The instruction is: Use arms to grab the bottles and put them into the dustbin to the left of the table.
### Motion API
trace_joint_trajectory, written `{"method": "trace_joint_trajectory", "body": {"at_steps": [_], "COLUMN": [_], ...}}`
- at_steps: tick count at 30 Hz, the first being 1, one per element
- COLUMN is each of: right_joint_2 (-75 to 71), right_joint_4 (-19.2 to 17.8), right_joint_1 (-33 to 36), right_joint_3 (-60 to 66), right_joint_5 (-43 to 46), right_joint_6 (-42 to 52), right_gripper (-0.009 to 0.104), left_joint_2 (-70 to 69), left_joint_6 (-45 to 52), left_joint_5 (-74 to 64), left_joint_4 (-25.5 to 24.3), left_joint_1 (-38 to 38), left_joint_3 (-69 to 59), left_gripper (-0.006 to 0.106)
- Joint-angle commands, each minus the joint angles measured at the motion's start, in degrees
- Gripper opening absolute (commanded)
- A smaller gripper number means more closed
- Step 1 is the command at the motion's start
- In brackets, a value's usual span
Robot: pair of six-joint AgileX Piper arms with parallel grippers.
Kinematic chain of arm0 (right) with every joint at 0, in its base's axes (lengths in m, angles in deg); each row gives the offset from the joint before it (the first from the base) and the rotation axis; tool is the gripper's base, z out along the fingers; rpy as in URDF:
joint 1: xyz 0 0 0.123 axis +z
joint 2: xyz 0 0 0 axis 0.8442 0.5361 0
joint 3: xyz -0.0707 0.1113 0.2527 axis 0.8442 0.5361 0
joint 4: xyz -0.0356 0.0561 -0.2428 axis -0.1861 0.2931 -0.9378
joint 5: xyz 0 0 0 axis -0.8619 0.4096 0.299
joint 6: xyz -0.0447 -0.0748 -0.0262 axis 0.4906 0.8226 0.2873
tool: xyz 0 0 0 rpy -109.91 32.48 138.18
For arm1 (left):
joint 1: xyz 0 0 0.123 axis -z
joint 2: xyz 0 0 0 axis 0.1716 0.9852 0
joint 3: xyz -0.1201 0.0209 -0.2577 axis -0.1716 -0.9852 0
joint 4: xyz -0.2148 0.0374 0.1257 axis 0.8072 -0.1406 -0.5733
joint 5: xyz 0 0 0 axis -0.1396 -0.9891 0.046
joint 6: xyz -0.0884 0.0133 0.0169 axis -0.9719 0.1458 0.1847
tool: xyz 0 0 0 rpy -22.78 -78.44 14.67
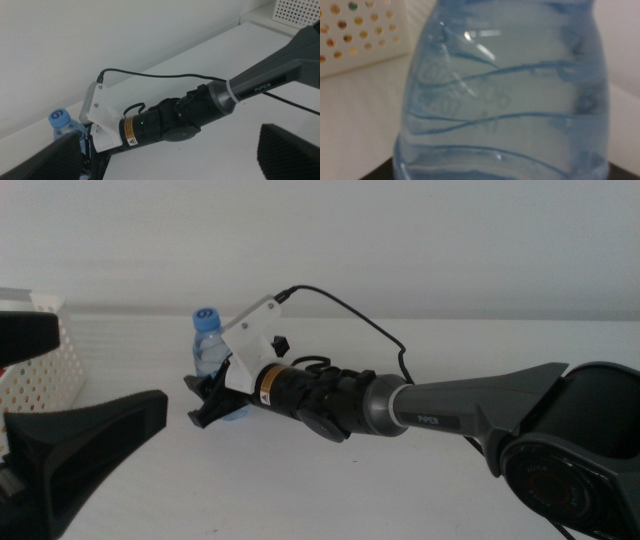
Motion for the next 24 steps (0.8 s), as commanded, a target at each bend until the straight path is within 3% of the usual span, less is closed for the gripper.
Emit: {"method": "trace_joint_trajectory", "body": {"at_steps": [1,5,9,12,18,24], "right_joint_2": [-0.5,-0.5,-0.9,-3.0,-10.2,-21.5], "right_joint_4": [0.0,0.0,0.0,0.0,1.9,2.7], "right_joint_1": [0.1,0.1,0.2,0.3,0.8,1.8], "right_joint_3": [-1.2,-1.2,-1.2,-1.1,0.2,11.0], "right_joint_5": [0.0,-3.3,-9.2,-15.5,-28.1,-32.4], "right_joint_6": [0.5,0.5,-5.9,-8.9,-9.1,-9.0], "right_gripper": [0.001,0.021,0.058,0.072,0.072,0.072], "left_joint_2": [-0.5,-0.5,-0.5,-0.5,-0.5,-0.5], "left_joint_6": [0.0,0.0,0.0,0.0,0.0,0.1], "left_joint_5": [1.0,1.0,1.0,1.0,1.0,1.0], "left_joint_4": [0.4,0.4,0.4,0.4,0.4,0.4], "left_joint_1": [0.4,0.4,0.4,0.4,0.4,0.4], "left_joint_3": [-0.2,-0.2,-0.2,-0.2,-0.2,-0.2], "left_gripper": [0.094,0.094,0.094,0.094,0.094,0.094]}}
